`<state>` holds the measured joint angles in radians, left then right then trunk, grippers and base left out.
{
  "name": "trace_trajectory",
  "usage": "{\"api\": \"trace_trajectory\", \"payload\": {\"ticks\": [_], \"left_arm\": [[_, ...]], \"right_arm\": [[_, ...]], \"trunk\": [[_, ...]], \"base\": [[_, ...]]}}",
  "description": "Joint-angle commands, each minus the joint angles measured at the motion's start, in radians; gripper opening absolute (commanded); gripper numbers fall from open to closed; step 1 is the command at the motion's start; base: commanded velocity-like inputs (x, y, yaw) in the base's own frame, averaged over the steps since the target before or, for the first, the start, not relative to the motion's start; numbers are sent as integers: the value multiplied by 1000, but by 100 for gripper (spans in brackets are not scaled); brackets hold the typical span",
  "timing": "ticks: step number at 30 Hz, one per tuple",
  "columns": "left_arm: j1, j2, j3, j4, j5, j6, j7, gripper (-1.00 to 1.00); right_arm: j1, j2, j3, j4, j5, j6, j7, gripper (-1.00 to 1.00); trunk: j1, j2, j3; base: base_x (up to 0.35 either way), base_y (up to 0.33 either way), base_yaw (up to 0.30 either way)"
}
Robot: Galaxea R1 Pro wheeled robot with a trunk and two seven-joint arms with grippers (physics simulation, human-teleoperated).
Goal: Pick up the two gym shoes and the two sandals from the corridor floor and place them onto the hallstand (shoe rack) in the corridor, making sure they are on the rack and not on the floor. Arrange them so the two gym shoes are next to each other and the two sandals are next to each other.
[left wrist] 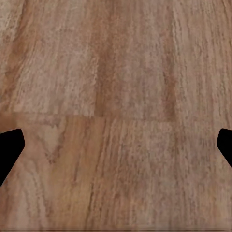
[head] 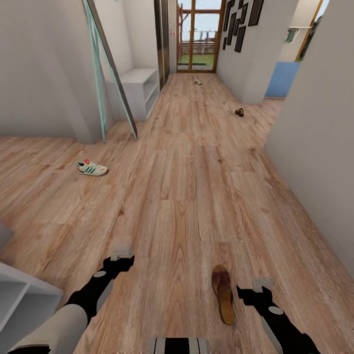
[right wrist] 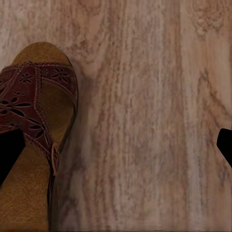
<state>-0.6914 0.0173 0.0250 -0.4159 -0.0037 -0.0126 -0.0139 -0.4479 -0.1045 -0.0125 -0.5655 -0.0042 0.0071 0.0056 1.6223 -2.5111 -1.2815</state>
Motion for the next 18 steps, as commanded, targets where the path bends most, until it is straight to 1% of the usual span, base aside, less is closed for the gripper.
{"api": "trace_trajectory", "payload": {"ticks": [1, 6, 18], "left_arm": [[0, -1, 2, 0, 0, -1, -1, 100], [0, -2, 1, 0, 0, 0, -2, 100], [0, -2, 1, 0, 1, 0, -3, 100]], "right_arm": [[0, 0, -1, -1, 0, 1, 1, 100], [0, 0, -2, -2, 0, 1, 1, 100], [0, 0, -3, -4, -2, 2, 1, 100]], "trunk": [[0, -1, -6], [2, -2, -32], [8, -5, -80]], "base": [[0, 0, 0], [0, 0, 0], [0, 0, 0]]}}
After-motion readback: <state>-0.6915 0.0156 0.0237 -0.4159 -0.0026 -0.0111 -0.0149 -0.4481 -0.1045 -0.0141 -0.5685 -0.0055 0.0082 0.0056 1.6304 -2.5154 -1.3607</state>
